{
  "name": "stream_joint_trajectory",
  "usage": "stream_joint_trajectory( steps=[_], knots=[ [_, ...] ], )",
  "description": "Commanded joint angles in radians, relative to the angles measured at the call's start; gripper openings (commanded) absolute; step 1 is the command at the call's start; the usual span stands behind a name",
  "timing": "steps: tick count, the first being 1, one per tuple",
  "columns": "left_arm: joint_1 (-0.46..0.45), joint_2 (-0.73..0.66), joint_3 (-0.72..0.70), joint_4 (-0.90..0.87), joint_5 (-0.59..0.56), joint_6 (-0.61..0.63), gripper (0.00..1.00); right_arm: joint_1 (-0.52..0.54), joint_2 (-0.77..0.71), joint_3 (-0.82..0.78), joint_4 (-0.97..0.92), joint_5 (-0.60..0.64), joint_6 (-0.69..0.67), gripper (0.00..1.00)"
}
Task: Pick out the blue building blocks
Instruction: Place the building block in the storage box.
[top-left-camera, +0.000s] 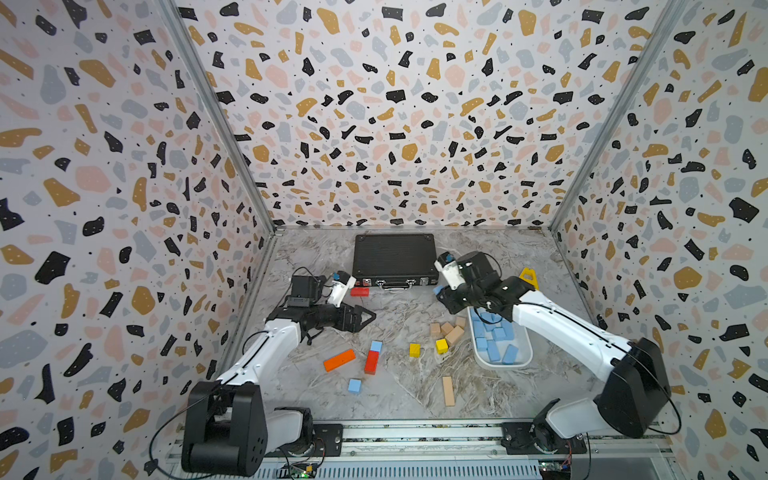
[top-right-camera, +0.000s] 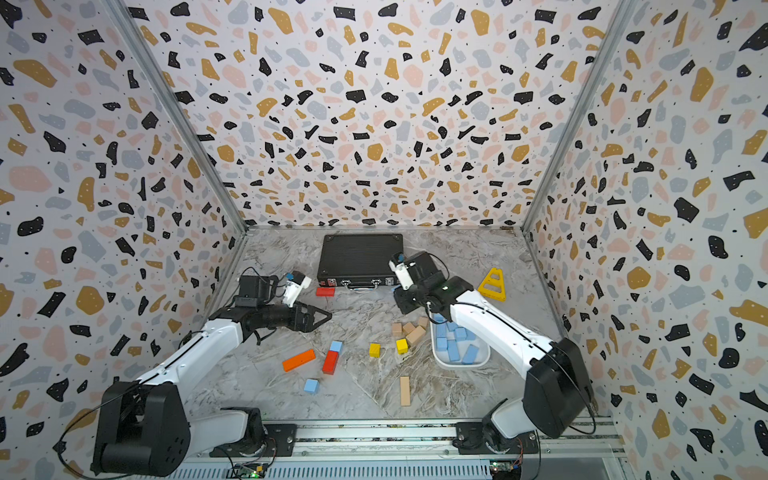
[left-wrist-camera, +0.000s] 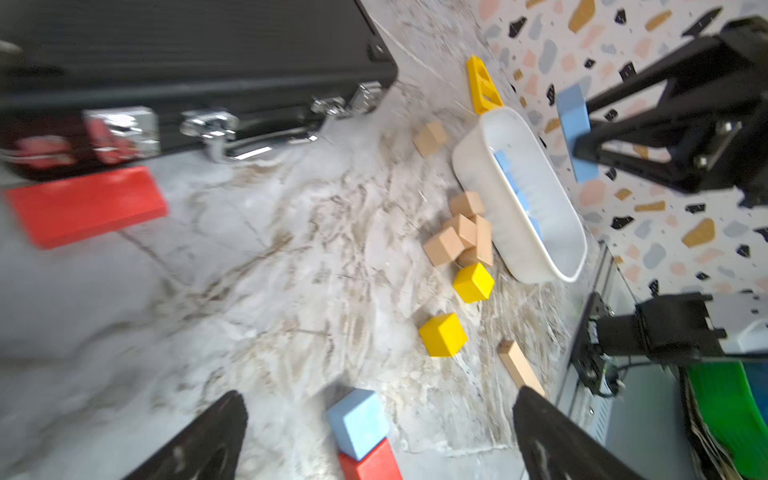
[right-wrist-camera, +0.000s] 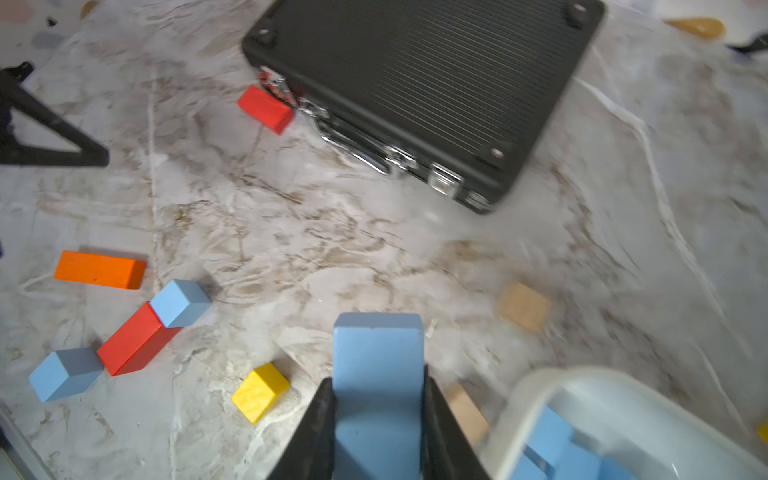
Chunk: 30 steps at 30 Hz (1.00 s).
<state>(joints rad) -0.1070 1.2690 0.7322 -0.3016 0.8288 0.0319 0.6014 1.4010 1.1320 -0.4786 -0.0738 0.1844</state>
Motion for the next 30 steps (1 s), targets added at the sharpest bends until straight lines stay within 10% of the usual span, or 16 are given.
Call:
stream_joint_trajectory(
  steps=[1, 7, 30],
  knots=[
    [-0.047, 0.024, 0.035, 0.035, 0.019, -0.006, 1.00, -0.106, -0.071, -0.083, -0.144, 0.026, 0.138, 0.15],
    [-0.056, 0.012, 0.027, 0.029, -0.041, 0.010, 1.00, -0.285, -0.155, -0.228, -0.249, 0.056, 0.334, 0.15],
    [-0.055, 0.011, 0.024, 0.020, -0.052, 0.021, 1.00, -0.321, -0.106, -0.377, -0.243, 0.132, 0.483, 0.17]
  ],
)
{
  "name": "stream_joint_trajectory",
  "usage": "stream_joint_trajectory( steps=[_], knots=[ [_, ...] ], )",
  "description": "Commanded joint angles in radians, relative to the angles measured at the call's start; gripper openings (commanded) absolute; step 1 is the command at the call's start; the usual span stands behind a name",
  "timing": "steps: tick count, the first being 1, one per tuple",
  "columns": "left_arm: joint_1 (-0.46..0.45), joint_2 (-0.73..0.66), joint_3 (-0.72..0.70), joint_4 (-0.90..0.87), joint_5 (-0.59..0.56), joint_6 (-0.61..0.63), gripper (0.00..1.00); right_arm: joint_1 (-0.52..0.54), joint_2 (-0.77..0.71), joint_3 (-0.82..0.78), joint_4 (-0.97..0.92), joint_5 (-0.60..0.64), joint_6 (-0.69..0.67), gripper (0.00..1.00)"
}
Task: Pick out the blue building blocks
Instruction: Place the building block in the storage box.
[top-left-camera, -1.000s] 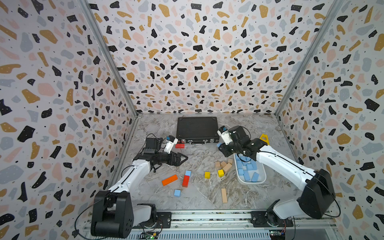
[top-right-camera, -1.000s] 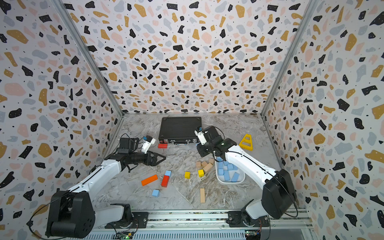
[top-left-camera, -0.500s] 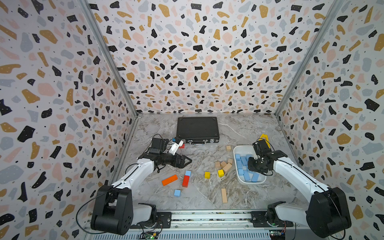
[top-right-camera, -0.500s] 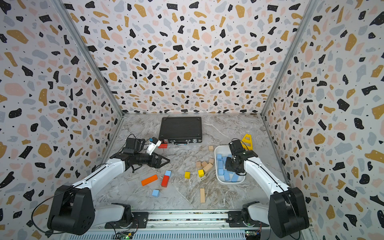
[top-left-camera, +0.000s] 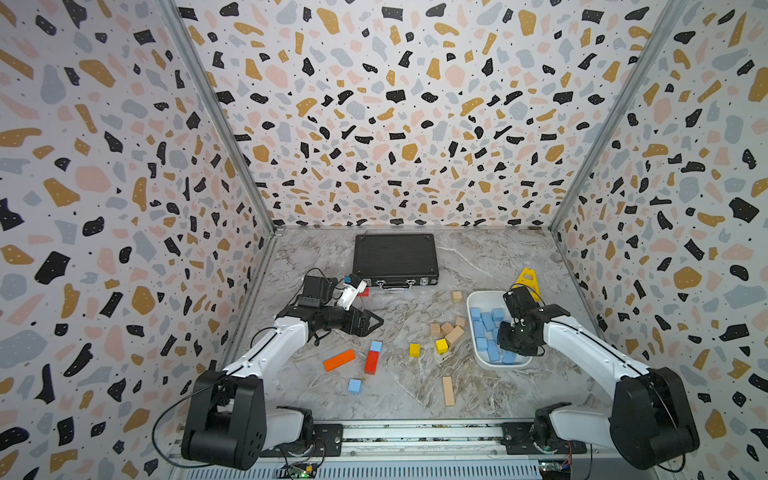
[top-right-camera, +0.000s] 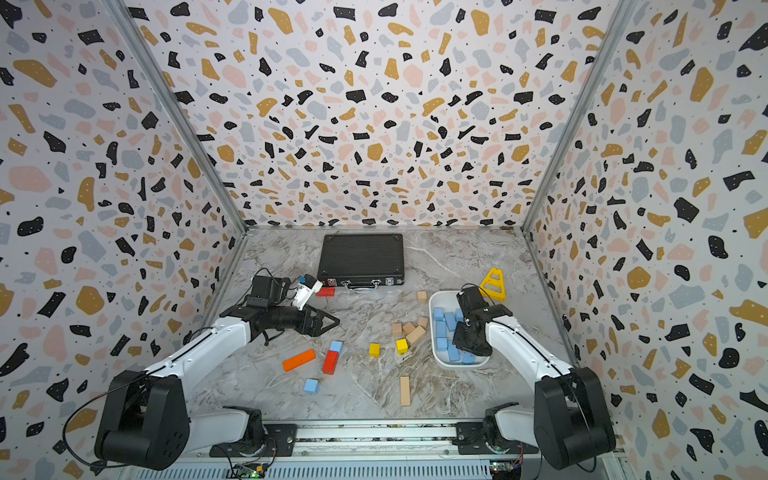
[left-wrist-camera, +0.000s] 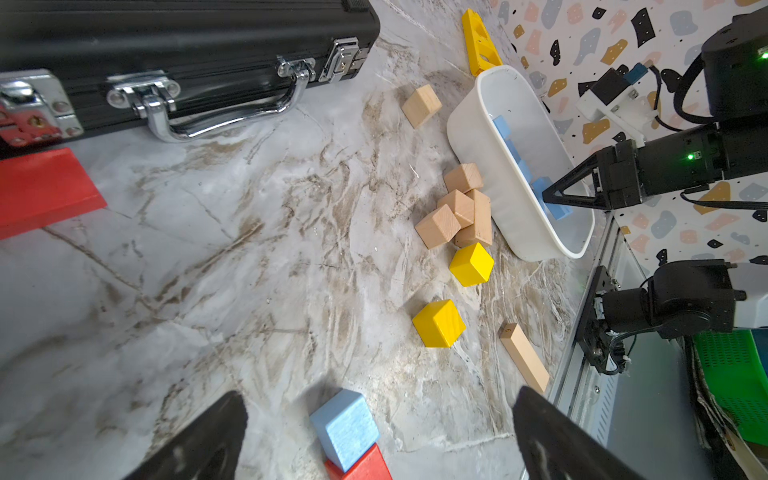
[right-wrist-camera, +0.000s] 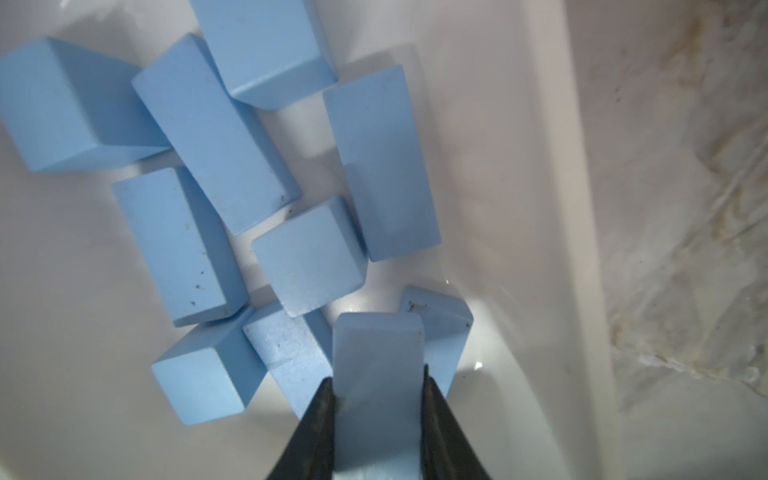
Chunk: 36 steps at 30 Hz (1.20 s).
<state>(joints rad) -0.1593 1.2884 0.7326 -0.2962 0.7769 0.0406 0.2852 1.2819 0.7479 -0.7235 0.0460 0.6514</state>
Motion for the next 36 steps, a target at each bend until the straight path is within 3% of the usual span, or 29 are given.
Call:
stream_joint_trajectory(
  steps=[1, 12, 23, 29, 36],
  knots=[
    [-0.003, -0.008, 0.023, 0.015, -0.002, 0.014, 1.00, -0.004, 0.021, 0.010, 0.004, 0.011, 0.017, 0.18],
    [-0.003, -0.003, 0.024, 0.015, -0.004, 0.013, 1.00, -0.004, 0.070, 0.013, 0.068, -0.010, 0.021, 0.20],
    [-0.003, -0.009, 0.026, 0.010, -0.024, 0.031, 1.00, -0.004, 0.026, 0.066, 0.011, 0.022, -0.001, 0.39],
    [-0.003, -0.016, 0.027, 0.005, -0.033, 0.036, 1.00, -0.004, 0.016, 0.085, -0.016, 0.032, -0.017, 0.42],
    [-0.003, -0.017, 0.027, 0.005, -0.045, 0.039, 1.00, 0.004, -0.004, 0.104, -0.016, -0.020, -0.033, 0.39]
  ],
)
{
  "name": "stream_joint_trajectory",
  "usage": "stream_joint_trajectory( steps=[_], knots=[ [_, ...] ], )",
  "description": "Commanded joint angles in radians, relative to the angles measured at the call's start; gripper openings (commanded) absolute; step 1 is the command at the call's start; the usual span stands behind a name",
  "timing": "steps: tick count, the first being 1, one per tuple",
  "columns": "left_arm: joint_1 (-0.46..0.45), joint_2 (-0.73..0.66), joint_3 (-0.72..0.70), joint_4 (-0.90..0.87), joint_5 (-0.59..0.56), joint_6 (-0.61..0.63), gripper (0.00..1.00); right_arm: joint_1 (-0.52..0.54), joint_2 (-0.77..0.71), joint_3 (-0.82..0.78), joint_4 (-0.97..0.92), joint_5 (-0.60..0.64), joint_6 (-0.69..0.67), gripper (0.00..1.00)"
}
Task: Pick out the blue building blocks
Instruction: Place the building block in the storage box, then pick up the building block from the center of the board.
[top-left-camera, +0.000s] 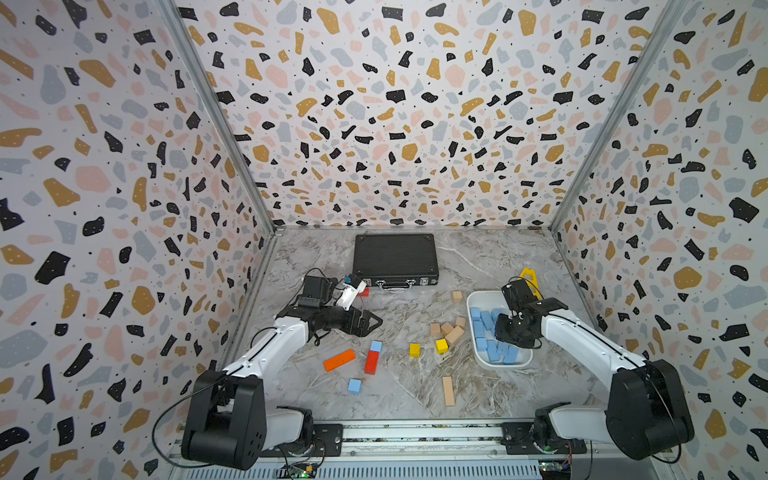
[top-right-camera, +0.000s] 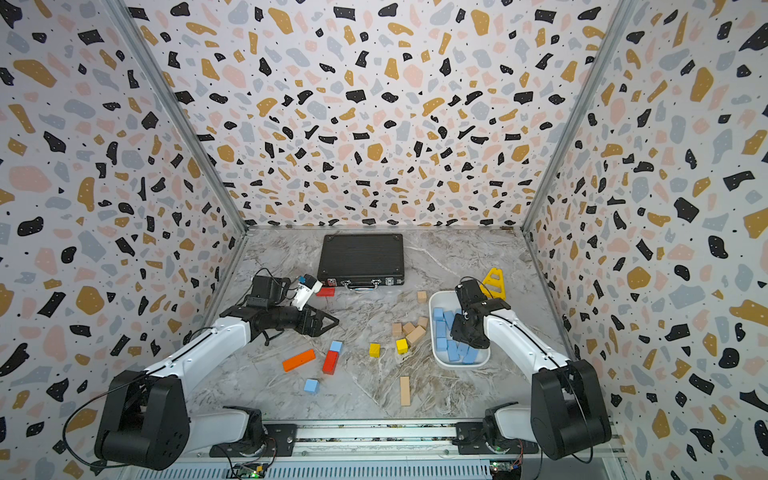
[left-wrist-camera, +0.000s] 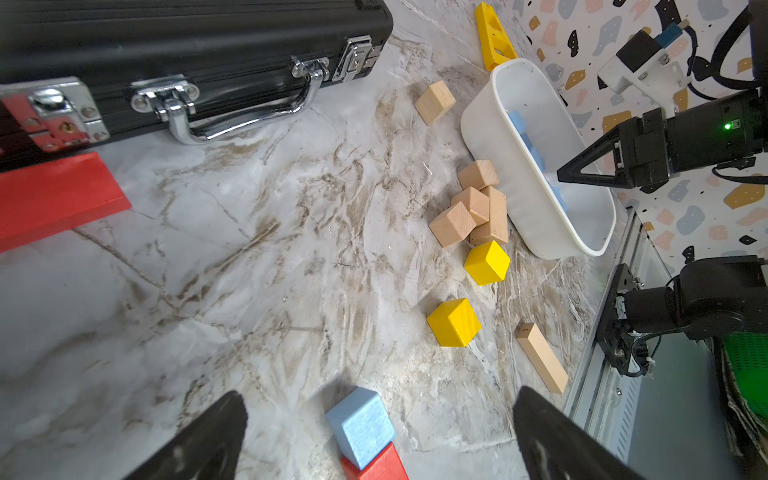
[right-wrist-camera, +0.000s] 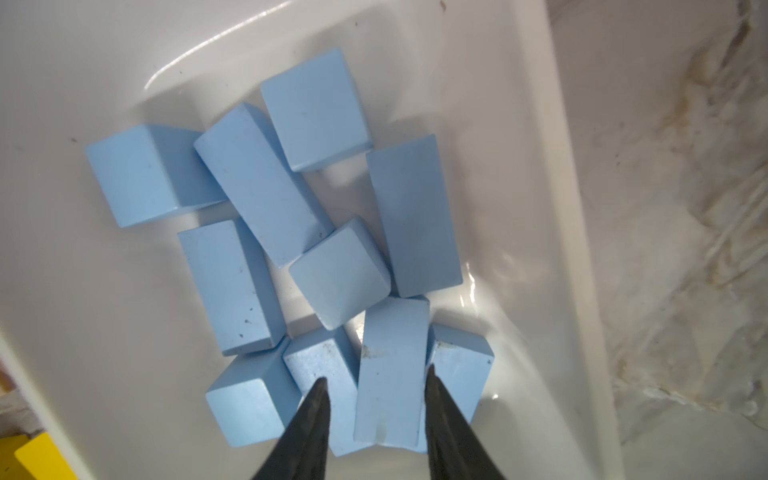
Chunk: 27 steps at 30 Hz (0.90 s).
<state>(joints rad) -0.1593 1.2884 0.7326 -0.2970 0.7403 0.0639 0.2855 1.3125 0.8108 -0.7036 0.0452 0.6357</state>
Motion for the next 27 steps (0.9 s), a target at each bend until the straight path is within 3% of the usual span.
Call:
stream_joint_trajectory(
  steps=[1, 8, 14, 20, 27],
  knots=[
    [-0.002, -0.017, 0.027, 0.005, -0.011, 0.015, 1.00, 0.006, -0.038, 0.047, -0.038, -0.022, -0.021, 0.38],
    [0.010, -0.023, 0.025, 0.010, -0.062, 0.014, 1.00, 0.082, -0.036, 0.129, -0.032, -0.052, -0.093, 0.38],
    [0.094, -0.044, 0.016, 0.026, -0.069, -0.011, 1.00, 0.226, 0.034, 0.190, 0.111, -0.169, -0.169, 0.38],
    [0.221, -0.081, 0.002, 0.027, -0.093, -0.010, 1.00, 0.423, 0.173, 0.283, 0.243, -0.226, -0.367, 0.38],
    [0.350, -0.113, -0.003, 0.023, -0.112, -0.010, 1.00, 0.597, 0.292, 0.259, 0.470, -0.291, -0.630, 0.36]
  ],
)
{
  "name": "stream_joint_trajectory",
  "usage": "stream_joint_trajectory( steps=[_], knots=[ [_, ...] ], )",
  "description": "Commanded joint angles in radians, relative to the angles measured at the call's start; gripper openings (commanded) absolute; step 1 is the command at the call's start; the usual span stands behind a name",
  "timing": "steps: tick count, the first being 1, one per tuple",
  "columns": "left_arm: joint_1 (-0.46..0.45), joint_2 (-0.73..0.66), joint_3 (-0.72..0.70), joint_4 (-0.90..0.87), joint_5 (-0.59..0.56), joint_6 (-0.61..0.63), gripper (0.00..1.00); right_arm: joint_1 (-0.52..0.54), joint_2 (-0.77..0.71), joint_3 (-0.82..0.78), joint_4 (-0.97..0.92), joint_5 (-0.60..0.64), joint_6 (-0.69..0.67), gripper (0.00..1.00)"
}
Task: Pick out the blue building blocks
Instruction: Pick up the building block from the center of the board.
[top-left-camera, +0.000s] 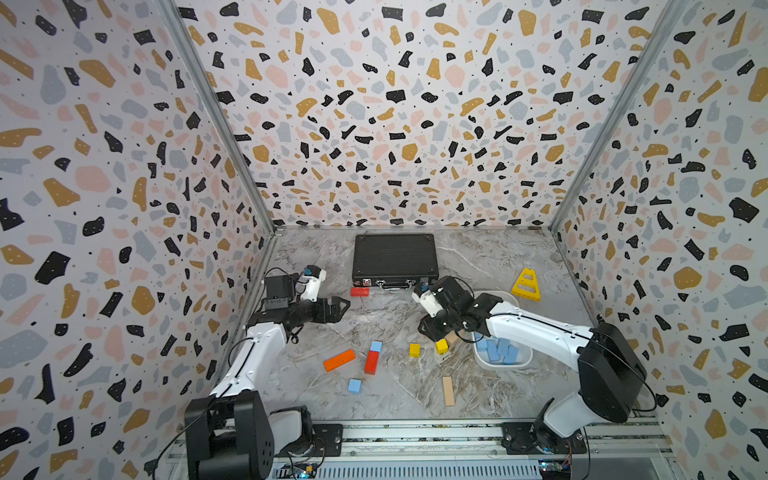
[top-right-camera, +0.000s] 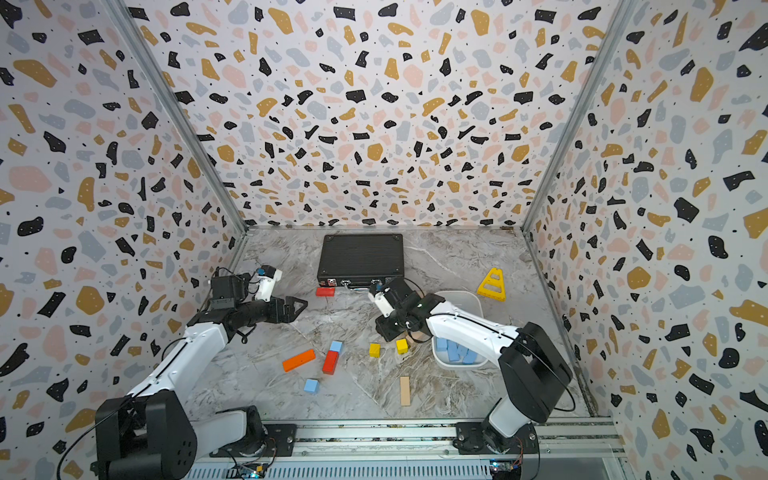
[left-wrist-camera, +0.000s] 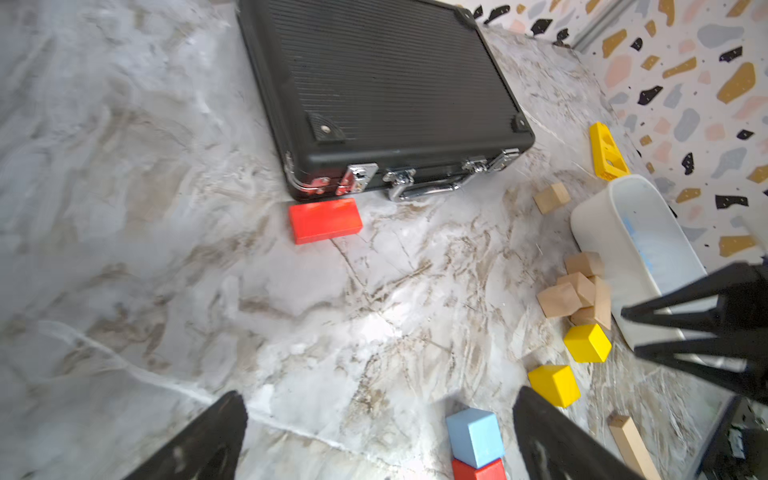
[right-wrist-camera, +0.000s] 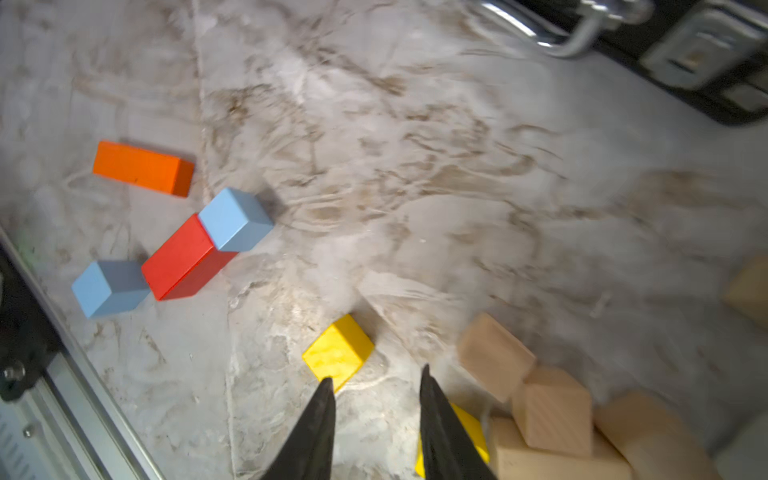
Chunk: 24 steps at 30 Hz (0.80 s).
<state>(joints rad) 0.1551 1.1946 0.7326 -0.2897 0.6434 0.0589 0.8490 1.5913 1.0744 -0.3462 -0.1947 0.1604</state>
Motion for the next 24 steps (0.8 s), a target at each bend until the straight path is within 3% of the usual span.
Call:
stream_joint_trajectory(
  steps=[1, 8, 24],
  knots=[
    [0.054, -0.021, -0.004, 0.015, -0.022, -0.004, 1.00, 0.042, 0.030, -0.016, 0.159, -0.070, -0.174, 0.36],
    [0.120, -0.035, -0.015, 0.016, -0.008, -0.013, 1.00, 0.064, 0.148, -0.077, 0.413, -0.147, -0.274, 0.42],
    [0.133, -0.024, -0.027, 0.023, -0.002, -0.019, 1.00, 0.114, 0.304, -0.117, 0.595, -0.146, -0.346, 0.43]
  ],
)
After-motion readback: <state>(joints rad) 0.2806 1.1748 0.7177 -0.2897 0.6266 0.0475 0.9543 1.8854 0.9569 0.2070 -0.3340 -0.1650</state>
